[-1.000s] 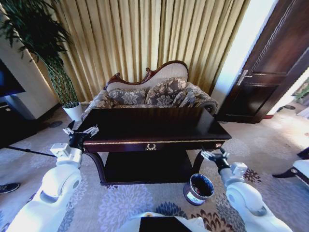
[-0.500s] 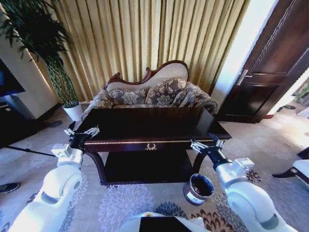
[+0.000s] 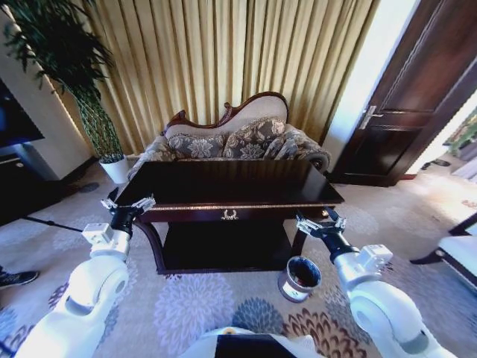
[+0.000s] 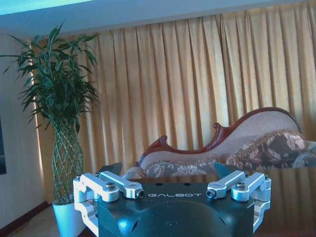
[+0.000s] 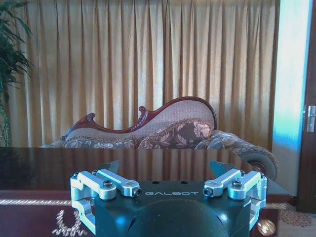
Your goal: Move to the front of the table and place the trash on the table into the trash bin.
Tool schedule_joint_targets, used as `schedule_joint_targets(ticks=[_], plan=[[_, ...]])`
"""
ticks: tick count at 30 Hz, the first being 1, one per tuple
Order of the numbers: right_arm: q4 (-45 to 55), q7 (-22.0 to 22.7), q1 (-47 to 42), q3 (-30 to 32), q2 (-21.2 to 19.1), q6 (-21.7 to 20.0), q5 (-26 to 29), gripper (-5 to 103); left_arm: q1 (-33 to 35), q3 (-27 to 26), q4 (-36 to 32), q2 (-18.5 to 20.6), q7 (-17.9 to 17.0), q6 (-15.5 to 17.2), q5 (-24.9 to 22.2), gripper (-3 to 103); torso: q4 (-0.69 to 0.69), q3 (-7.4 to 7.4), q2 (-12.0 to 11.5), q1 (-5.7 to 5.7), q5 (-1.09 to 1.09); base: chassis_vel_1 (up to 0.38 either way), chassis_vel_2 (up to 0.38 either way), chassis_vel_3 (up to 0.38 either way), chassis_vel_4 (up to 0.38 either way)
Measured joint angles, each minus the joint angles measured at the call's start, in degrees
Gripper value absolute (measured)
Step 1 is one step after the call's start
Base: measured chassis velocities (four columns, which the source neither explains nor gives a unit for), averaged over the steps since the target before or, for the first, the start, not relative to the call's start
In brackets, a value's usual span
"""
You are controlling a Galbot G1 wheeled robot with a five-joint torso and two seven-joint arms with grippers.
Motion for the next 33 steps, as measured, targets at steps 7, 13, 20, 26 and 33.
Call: schedule_joint_targets(ticks=[7, 13, 20, 26, 33], plan=[[-0.1, 0.0, -0.2, 0.0, 0.3, 0.5, -0.4, 100, -0.2, 0.2, 0.2, 0.1, -0.1, 0.3, 0.1, 100, -0.01, 0.0, 0.0, -0.01, -0.01, 0.282, -0.316, -0.272, 0.307], [-0.2, 0.0, -0.2, -0.4, 0.7, 0.6, -1.1, 100, -0.2, 0.1, 0.4, 0.3, -0.1, 0.1, 0.1, 100, -0.01, 0.0, 0.0, -0.01, 0.0, 0.261, -0.27, -0.255, 0.252], [-0.6, -0.1, -0.3, -0.6, 0.8, 0.8, -2.2, 100, -0.2, 0.1, 0.5, 0.3, -0.1, -0.4, 0.3, 100, -0.01, 0.01, 0.0, 0.03, 0.0, 0.296, -0.271, -0.304, 0.308], [-0.7, -0.1, -0.3, -0.6, 0.9, 0.8, -2.3, 100, -0.2, 0.2, 0.5, 0.3, -0.1, -0.7, 0.3, 100, -0.01, 0.0, 0.0, 0.01, -0.03, 0.367, -0.359, -0.378, 0.361], [-1.1, -0.1, -0.1, -0.7, 0.9, 1.1, -2.3, 100, -0.3, 0.0, 0.6, 0.5, -0.1, -0.9, 0.4, 100, -0.01, 0.0, 0.0, -0.01, 0.0, 0.383, -0.367, -0.382, 0.369]])
